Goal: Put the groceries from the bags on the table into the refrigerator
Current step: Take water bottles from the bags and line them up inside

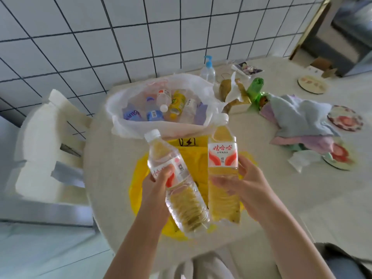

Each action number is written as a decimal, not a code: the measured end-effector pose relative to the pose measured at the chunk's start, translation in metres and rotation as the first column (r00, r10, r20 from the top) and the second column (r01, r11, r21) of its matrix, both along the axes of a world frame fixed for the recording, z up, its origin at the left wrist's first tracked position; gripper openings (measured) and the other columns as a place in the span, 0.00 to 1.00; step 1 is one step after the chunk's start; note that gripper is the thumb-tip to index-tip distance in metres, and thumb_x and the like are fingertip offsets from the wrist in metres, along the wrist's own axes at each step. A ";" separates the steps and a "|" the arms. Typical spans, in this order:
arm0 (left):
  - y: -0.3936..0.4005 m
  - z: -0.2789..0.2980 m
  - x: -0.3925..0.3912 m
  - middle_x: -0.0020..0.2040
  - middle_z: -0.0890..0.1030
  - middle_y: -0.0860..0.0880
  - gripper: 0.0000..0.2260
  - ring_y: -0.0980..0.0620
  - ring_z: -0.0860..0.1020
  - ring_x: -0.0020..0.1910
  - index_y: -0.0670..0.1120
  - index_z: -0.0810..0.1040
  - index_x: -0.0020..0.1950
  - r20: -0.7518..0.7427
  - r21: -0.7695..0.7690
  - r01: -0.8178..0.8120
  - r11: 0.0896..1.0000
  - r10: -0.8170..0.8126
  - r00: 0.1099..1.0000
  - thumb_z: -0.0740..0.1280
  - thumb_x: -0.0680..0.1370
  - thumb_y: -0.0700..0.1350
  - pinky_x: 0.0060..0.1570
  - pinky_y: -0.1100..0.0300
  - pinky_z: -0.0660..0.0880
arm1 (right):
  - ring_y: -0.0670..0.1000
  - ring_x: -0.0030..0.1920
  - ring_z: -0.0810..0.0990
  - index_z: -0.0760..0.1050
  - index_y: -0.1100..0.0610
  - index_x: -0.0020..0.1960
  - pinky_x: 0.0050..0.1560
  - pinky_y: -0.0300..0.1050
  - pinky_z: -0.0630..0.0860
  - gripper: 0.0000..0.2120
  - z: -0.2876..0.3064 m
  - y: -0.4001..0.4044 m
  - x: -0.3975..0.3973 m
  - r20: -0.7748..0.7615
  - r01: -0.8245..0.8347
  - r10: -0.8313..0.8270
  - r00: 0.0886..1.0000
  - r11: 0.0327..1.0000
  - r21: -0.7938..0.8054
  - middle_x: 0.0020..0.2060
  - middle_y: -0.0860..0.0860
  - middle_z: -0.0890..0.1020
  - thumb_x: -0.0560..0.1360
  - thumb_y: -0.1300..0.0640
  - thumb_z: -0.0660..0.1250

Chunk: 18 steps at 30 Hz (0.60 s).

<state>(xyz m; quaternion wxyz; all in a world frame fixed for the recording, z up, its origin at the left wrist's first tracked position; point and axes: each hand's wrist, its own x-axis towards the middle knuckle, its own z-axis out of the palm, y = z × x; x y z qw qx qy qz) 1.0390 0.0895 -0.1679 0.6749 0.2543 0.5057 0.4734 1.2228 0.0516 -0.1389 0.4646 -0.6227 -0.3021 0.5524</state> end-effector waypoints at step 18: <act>-0.264 -0.003 -0.025 0.45 0.85 0.43 0.13 0.42 0.83 0.45 0.46 0.81 0.52 -0.221 -0.029 -0.142 0.989 0.132 0.966 0.76 0.69 0.41 0.51 0.44 0.80 | 0.55 0.47 0.84 0.75 0.54 0.59 0.38 0.42 0.77 0.30 -0.011 -0.238 -0.015 0.014 -0.193 0.193 0.981 0.981 0.000 0.48 0.51 0.84 0.59 0.63 0.80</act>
